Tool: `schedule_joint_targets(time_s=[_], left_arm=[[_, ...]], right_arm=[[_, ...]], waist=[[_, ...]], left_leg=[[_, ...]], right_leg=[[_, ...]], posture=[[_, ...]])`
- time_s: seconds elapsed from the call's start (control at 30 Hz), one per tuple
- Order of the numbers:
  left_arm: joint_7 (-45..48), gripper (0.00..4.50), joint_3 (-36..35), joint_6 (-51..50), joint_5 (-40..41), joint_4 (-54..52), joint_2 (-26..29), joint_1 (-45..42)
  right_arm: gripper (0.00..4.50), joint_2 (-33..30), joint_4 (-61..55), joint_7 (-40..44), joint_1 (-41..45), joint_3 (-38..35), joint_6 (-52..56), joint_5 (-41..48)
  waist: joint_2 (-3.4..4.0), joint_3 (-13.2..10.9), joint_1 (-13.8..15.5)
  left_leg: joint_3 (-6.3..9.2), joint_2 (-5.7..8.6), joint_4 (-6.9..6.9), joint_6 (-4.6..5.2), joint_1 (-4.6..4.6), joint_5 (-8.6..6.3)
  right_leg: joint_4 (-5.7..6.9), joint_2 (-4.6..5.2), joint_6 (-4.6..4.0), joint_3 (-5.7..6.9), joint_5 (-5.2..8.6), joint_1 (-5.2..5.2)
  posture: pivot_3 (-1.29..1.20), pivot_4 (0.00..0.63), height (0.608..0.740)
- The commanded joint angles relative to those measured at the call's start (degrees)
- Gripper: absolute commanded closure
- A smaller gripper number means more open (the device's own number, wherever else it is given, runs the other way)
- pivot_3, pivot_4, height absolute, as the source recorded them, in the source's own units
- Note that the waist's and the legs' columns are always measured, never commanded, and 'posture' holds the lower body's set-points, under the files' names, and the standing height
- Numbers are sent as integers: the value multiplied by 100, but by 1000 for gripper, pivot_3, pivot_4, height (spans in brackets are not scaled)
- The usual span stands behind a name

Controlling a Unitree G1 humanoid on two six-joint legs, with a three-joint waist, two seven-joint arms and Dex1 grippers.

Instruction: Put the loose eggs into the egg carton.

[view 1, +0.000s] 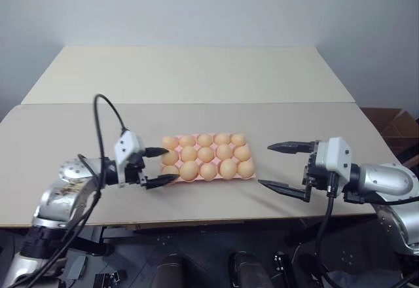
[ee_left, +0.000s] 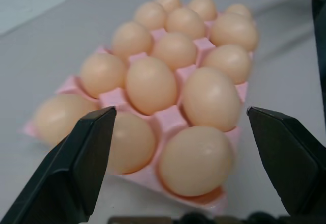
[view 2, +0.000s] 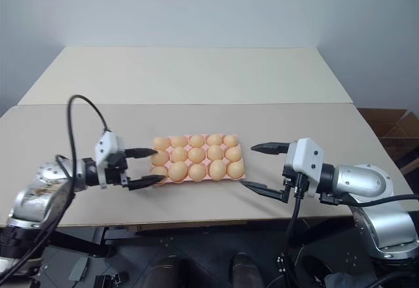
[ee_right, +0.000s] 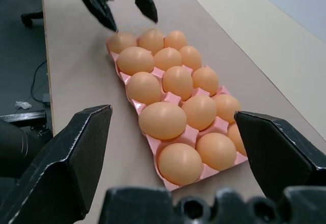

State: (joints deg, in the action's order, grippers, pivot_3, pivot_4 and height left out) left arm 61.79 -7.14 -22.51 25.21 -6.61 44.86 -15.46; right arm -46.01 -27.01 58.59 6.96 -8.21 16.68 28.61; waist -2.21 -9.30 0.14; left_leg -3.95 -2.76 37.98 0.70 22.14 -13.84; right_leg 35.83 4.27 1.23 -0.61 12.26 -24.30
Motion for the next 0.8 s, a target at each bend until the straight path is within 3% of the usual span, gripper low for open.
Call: schedule_joint_targets(time_s=[0.03,0.2,0.37,0.57,0.8], left_arm=[[-8,17,-773,44,271,22,274,138],[519,17,-2017,98,445,-52,836,1411],[563,17,-2959,-231,798,-535,800,2513],[333,17,-3437,-570,1283,-1378,490,3136],[133,17,-3517,-829,1594,-1838,411,3429]], right_arm=[[0,4,-146,-18,41,-130,-27,157],[0,-70,84,103,33,-229,-85,156],[0,-62,274,179,41,-307,-130,178],[0,-105,439,311,37,-306,-121,156],[0,-172,621,397,207,-275,-94,125]], waist=[[0,0,-18],[0,0,-111],[0,0,-49],[0,0,32],[0,0,31]], left_leg=[[0,0,0,0,0,0],[-7,-4,-1,1,-3,-2],[-6,-6,-1,1,-2,-1],[-7,-7,0,-2,-7,0],[-8,-7,-1,-2,-7,0]], right_leg=[[0,0,1,0,1,0],[-2,4,2,-4,3,-1],[-2,8,1,1,5,-3],[1,12,-19,0,42,1],[4,4,-23,-1,41,-2]], posture=[[0,150,740],[0,150,740],[0,150,740],[0,150,740],[0,150,740]])
